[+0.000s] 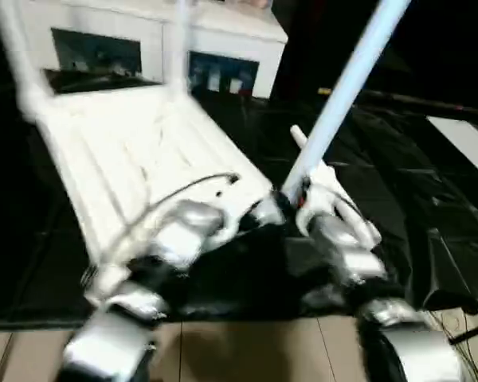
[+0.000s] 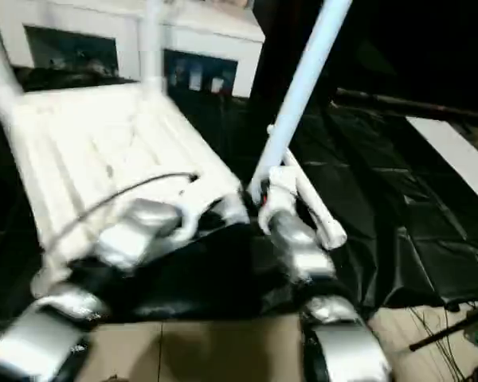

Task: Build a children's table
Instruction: Rotate leg to tighten

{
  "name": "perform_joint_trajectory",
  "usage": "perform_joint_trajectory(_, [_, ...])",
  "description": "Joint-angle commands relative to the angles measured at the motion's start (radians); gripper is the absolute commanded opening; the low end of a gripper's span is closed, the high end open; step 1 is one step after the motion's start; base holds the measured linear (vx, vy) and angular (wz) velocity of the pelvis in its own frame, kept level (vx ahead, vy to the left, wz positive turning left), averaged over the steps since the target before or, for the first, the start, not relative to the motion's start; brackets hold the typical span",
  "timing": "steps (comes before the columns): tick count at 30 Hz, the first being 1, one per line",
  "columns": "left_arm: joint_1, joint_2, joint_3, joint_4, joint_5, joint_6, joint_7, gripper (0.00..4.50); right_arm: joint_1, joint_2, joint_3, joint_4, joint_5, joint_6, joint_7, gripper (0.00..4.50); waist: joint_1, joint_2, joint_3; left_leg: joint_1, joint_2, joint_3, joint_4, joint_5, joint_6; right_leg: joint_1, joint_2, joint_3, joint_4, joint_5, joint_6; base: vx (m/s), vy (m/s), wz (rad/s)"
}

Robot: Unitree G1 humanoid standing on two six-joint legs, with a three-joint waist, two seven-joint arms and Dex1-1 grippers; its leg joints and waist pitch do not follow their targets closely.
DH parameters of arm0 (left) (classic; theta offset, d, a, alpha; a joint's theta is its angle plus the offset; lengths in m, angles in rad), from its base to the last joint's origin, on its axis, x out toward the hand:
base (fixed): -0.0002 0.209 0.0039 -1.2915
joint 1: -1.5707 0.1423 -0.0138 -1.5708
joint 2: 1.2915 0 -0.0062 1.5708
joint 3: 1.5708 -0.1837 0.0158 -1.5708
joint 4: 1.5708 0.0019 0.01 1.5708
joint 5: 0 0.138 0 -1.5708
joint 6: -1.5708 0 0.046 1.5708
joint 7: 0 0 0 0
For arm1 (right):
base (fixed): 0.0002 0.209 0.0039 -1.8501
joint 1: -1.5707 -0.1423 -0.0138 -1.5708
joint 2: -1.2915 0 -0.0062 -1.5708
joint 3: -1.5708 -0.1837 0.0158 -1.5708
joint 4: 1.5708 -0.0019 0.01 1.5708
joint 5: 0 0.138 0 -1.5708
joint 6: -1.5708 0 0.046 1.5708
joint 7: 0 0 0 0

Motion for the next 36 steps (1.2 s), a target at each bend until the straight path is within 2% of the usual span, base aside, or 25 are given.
perform_joint_trajectory(1, [0.009,-0.02,0.021,0.032,-0.002,0.002,0.052,0.0,0.018,0.025,-0.015,0.072,0.02,0.047,-0.024,2.59,-0.003,0.019,-0.049,0.009,0.024,-0.006,-0.067,-0.314,-0.039,0.028,-0.052,0.046,-0.08,-0.269,-0.117,0.0,0.0,0.0])
perform_joint_trajectory(3, [0.019,-0.025,0.012,0.02,0.0,0.006,0.053,0.0,0.005,0.033,-0.005,0.084,0.007,0.039,-0.015,2.59,-0.001,0.018,-0.05,0.005,0.024,-0.004,-0.068,-0.288,-0.028,0.032,-0.05,0.046,-0.077,-0.225,-0.118,0.0,0.0,0.0])
perform_joint_trajectory(6, [0.03,-0.023,0.007,0.006,-0.004,0.009,0.048,0.0,-0.002,0.035,-0.001,0.09,0.005,0.026,0.002,2.59,-0.001,0.018,-0.049,0.008,0.024,-0.004,-0.069,-0.307,-0.026,0.031,-0.05,0.045,-0.079,-0.242,-0.118,0.0,0.0,0.0])
perform_joint_trajectory(7, [0.03,-0.022,0.008,0.005,-0.006,0.009,0.045,0.0,-0.006,0.036,-0.004,0.095,0.004,0.017,0.012,2.94,-0.002,0.019,-0.049,0.009,0.025,-0.004,-0.069,-0.315,-0.026,0.031,-0.051,0.045,-0.08,-0.252,-0.116,0.0,0.0,0.0])
perform_joint_trajectory(9, [0.032,-0.017,0.009,0.003,-0.009,0.002,0.04,0.0,-0.014,0.036,-0.013,0.102,0.008,-0.002,0.036,2.94,-0.002,0.019,-0.049,0.009,0.025,-0.005,-0.07,-0.335,-0.03,0.029,-0.053,0.046,-0.084,-0.28,-0.11,0.0,0.0,0.0])
perform_joint_trajectory(11, [0.034,-0.007,0.005,0.0,-0.012,-0.016,0.024,0.0,-0.022,0.03,-0.016,0.104,0.004,-0.014,0.046,3.32,-0.003,0.02,-0.048,0.008,0.025,-0.005,-0.07,-0.342,-0.03,0.029,-0.053,0.045,-0.085,-0.293,-0.11,0.0,0.0,0.0])
perform_joint_trajectory(14, [0.042,0.017,-0.003,-0.027,-0.018,-0.029,-0.014,0.0,-0.026,0.006,0.003,0.088,-0.016,-0.029,0.095,3.39,-0.004,0.02,-0.047,0.005,0.025,-0.007,-0.072,-0.343,-0.025,0.031,-0.053,0.045,-0.087,-0.305,-0.107,0.0,0.0,0.0])
perform_joint_trajectory(16, [0.044,0.028,-0.004,-0.035,-0.02,-0.027,-0.029,0.0,-0.022,-0.006,0.013,0.07,-0.018,-0.028,0.133,3.64,-0.005,0.02,-0.047,0.003,0.025,-0.006,-0.072,-0.336,-0.023,0.033,-0.053,0.045,-0.087,-0.307,-0.107,0.0,0.0,0.0])
perform_joint_trajectory(18, [0.051,0.066,-0.013,-0.049,-0.025,-0.044,-0.084,0.0,0.009,-0.051,0.043,-0.005,-0.01,-0.01,0.282,3.64,-0.006,0.019,-0.046,0.003,0.025,-0.004,-0.071,-0.332,-0.011,0.033,-0.053,0.045,-0.09,-0.312,-0.109,0.0,0.0,0.0])
perform_joint_trajectory(19, [0.051,0.067,-0.014,-0.05,-0.025,-0.046,-0.087,0.0,0.01,-0.053,0.044,-0.008,-0.01,-0.009,0.288,3.64,-0.004,0.018,-0.045,0.003,0.024,-0.004,-0.07,-0.326,-0.004,0.034,-0.053,0.046,-0.092,-0.309,-0.109,0.0,0.0,0.0])
perform_joint_trajectory(20, [0.056,0.091,-0.023,-0.058,-0.029,-0.07,-0.129,0.0,0.035,-0.087,0.069,-0.053,-0.013,-0.001,0.38,3.64,-0.004,0.02,-0.045,0.001,0.025,-0.005,-0.071,-0.313,0.001,0.035,-0.055,0.046,-0.091,-0.305,-0.113,0.0,0.0,0.0])
perform_joint_trajectory(22, [0.058,0.099,-0.025,-0.061,-0.032,-0.077,-0.144,0.0,0.045,-0.101,0.08,-0.067,-0.018,0.0,0.413,3.64,-0.003,0.02,-0.045,0.002,0.027,-0.003,-0.07,-0.295,0.006,0.035,-0.055,0.047,-0.088,-0.288,-0.127,0.0,0.0,0.0])
perform_joint_trajectory(26, [0.075,0.158,-0.046,-0.1,-0.05,-0.141,-0.26,0.0,0.093,-0.189,0.139,-0.13,-0.055,-0.018,0.561,3.64,0.001,0.023,-0.043,0.003,0.029,-0.001,-0.07,-0.269,0.011,0.036,-0.055,0.048,-0.084,-0.264,-0.15,0.0,0.0,0.0])
perform_joint_trajectory(30, [0.129,0.249,-0.084,-0.226,-0.116,-0.193,-0.485,0.0,0.137,-0.263,0.177,-0.219,-0.043,-0.016,0.742,3.64,0.007,0.023,-0.042,0.003,0.032,-0.001,-0.07,-0.258,0.021,0.041,-0.059,0.049,-0.08,-0.247,-0.167,0.0,0.0,0.0])
perform_joint_trajectory(31, [0.134,0.259,-0.089,-0.238,-0.118,-0.192,-0.504,0.0,0.141,-0.27,0.181,-0.23,-0.042,-0.016,0.76,3.64,0.007,0.022,-0.042,0.003,0.032,-0.001,-0.071,-0.248,0.024,0.041,-0.058,0.049,-0.079,-0.239,-0.17,0.0,0.0,0.0])
perform_joint_trajectory(32, [0.141,0.273,-0.097,-0.254,-0.121,-0.188,-0.53,0.0,0.147,-0.28,0.188,-0.243,-0.041,-0.017,0.783,3.64,0.01,0.027,-0.043,0.01,0.034,0.002,-0.069,-0.236,0.031,0.036,-0.055,0.05,-0.074,-0.205,-0.183,0.0,0.0,0.0])
perform_joint_trajectory(34, [0.147,0.288,-0.104,-0.261,-0.119,-0.191,-0.548,0.0,0.149,-0.289,0.195,-0.253,-0.042,-0.022,0.808,3.64,0.01,0.027,-0.042,0.008,0.033,0.003,-0.07,-0.222,0.033,0.037,-0.053,0.049,-0.07,-0.179,-0.198,0.0,0.0,0.0])
perform_joint_trajectory(36, [0.152,0.297,-0.102,-0.265,-0.122,-0.203,-0.556,0.0,0.151,-0.3,0.21,-0.262,-0.041,-0.028,0.852,3.64,0.01,0.023,-0.042,0.006,0.032,0.003,-0.071,-0.223,0.023,0.04,-0.051,0.049,-0.067,-0.179,-0.198,0.0,0.0,0.0])
